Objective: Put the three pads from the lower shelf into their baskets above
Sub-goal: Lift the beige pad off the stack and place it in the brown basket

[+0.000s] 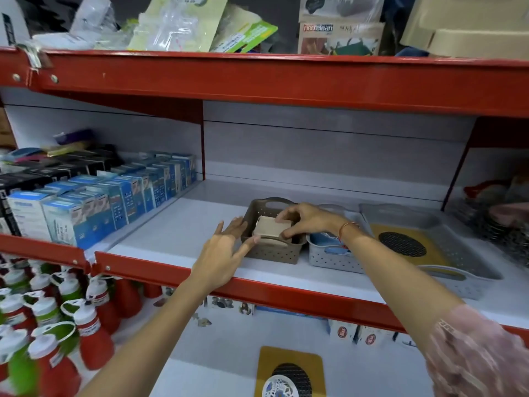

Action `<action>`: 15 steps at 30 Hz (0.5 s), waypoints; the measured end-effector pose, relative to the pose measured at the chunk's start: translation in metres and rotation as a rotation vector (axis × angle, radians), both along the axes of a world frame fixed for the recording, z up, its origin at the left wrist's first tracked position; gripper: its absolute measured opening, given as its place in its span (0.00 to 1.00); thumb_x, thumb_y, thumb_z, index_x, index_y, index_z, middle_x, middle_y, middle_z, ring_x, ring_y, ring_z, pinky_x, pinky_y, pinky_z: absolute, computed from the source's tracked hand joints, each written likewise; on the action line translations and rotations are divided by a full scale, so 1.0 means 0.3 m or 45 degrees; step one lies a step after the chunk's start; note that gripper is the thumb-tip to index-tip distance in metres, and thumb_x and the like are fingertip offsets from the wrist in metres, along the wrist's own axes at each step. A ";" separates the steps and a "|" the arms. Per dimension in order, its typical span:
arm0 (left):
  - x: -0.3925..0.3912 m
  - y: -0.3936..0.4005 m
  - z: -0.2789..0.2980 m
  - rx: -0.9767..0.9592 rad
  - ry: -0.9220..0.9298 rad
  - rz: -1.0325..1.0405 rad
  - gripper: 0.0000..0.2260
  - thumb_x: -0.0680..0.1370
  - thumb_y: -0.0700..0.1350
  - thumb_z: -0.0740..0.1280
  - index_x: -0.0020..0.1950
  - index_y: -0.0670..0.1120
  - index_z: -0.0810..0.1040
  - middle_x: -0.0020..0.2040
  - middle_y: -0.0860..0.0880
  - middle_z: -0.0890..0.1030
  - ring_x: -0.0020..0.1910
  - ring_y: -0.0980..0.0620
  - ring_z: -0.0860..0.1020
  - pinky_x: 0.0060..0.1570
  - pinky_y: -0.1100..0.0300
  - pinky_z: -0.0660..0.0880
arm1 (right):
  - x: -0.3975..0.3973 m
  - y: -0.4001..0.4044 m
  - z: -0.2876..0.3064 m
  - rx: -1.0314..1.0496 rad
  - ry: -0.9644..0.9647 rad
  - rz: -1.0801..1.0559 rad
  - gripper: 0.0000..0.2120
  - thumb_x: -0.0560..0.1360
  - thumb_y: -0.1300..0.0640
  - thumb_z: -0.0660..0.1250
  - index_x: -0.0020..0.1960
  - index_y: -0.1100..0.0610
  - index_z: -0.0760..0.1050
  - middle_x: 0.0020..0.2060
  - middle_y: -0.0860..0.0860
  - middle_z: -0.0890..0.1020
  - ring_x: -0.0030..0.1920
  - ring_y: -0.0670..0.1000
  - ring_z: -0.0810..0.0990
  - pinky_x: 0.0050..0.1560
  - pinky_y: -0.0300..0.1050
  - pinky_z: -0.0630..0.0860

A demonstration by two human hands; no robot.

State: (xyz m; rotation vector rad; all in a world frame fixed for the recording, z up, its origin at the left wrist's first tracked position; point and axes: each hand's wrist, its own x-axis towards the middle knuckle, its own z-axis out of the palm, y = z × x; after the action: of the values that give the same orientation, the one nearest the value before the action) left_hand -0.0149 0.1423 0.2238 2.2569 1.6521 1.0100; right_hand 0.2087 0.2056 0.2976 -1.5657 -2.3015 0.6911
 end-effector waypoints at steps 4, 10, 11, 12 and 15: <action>0.005 -0.014 0.011 0.033 0.036 -0.007 0.35 0.73 0.68 0.49 0.73 0.49 0.65 0.76 0.49 0.60 0.76 0.48 0.52 0.73 0.52 0.51 | -0.002 -0.025 0.004 -0.002 -0.069 0.041 0.18 0.72 0.52 0.72 0.61 0.50 0.79 0.64 0.49 0.77 0.64 0.51 0.73 0.68 0.47 0.68; 0.015 -0.063 0.032 0.308 0.019 -0.090 0.23 0.81 0.54 0.53 0.73 0.44 0.65 0.74 0.45 0.66 0.73 0.59 0.54 0.72 0.62 0.42 | -0.028 -0.179 -0.005 0.513 0.032 -0.071 0.17 0.75 0.51 0.68 0.63 0.52 0.77 0.65 0.51 0.76 0.68 0.52 0.68 0.67 0.41 0.61; 0.020 -0.084 0.026 0.385 0.017 -0.112 0.22 0.82 0.52 0.53 0.73 0.44 0.65 0.74 0.45 0.66 0.73 0.59 0.55 0.74 0.61 0.43 | -0.033 -0.231 -0.019 0.638 0.152 -0.105 0.16 0.75 0.52 0.68 0.62 0.51 0.77 0.64 0.49 0.77 0.67 0.50 0.69 0.65 0.38 0.61; 0.024 -0.106 0.024 0.471 0.011 -0.132 0.21 0.82 0.50 0.53 0.73 0.44 0.64 0.74 0.45 0.67 0.74 0.58 0.57 0.75 0.59 0.44 | -0.040 -0.284 -0.029 0.787 0.261 -0.127 0.14 0.75 0.53 0.67 0.61 0.51 0.78 0.62 0.48 0.78 0.65 0.49 0.70 0.64 0.36 0.62; 0.051 -0.200 -0.031 0.732 -0.002 -0.246 0.19 0.81 0.43 0.56 0.71 0.39 0.66 0.72 0.43 0.69 0.74 0.51 0.62 0.76 0.50 0.50 | -0.044 -0.455 -0.110 1.139 0.482 -0.137 0.10 0.77 0.55 0.65 0.56 0.54 0.80 0.55 0.48 0.81 0.59 0.47 0.75 0.61 0.35 0.67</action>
State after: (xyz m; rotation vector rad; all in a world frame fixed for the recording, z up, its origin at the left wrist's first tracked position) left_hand 0.0004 0.0823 0.2144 2.6831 1.2118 1.5879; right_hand 0.1955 0.0690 0.2645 -1.0033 -1.8104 -0.0948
